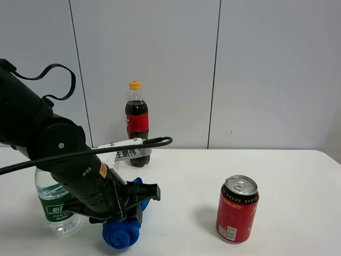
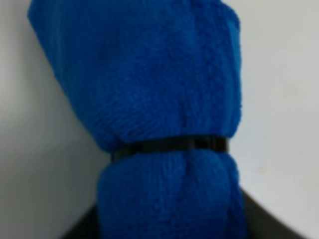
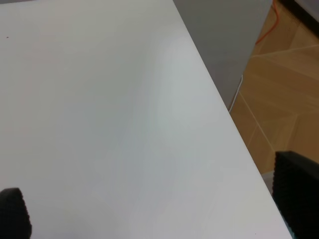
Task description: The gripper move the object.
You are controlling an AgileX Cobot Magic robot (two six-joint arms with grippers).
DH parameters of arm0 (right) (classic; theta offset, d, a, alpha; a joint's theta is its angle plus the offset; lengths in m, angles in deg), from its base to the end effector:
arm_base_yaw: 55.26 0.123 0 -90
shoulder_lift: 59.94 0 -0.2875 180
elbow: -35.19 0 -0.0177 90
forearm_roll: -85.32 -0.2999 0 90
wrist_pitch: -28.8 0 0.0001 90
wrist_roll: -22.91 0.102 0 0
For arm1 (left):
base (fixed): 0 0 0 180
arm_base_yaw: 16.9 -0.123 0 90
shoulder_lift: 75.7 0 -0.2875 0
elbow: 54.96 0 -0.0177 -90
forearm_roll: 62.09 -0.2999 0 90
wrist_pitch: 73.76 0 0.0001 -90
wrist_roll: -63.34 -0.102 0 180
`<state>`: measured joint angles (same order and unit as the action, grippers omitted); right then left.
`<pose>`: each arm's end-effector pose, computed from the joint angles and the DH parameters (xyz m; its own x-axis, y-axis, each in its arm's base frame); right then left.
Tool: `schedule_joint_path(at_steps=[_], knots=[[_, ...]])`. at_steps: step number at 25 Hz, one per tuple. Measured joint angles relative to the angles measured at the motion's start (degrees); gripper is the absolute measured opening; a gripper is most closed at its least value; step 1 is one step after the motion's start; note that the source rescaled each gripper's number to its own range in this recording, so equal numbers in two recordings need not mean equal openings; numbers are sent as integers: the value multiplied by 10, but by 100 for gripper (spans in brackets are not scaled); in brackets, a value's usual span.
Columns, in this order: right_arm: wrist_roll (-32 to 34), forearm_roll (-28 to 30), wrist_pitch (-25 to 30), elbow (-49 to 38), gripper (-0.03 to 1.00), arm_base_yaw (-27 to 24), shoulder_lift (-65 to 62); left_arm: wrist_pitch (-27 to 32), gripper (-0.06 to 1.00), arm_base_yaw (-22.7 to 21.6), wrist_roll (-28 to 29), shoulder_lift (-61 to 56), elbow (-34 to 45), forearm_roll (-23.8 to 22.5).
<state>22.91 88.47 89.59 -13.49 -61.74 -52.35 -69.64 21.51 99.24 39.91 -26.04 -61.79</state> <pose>0.0445 -0.0100 0.2958 -0.4555 0.0247 -0.8899 0.1430 0.9887 -0.0457 0.2865 -0.2272 0.0611 -0.9070 -0.0345 -0.4196 0.1063 0.9456 -0.3075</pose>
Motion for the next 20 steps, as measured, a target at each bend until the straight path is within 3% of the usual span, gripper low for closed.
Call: schedule_joint_path(at_steps=[3, 4, 6, 13, 20], knots=[[0, 0, 0, 0, 100, 0, 0, -6, 74, 0, -3, -3, 0, 2], [0, 0, 0, 0, 100, 0, 0, -8, 86, 0, -4, -3, 0, 3], [0, 0, 0, 0, 100, 0, 0, -8, 95, 0, -6, -3, 0, 4], [0, 0, 0, 0, 100, 0, 0, -8, 99, 0, -6, -10, 0, 13], [0, 0, 0, 0, 100, 0, 0, -7, 99, 0, -11, -89, 0, 28]])
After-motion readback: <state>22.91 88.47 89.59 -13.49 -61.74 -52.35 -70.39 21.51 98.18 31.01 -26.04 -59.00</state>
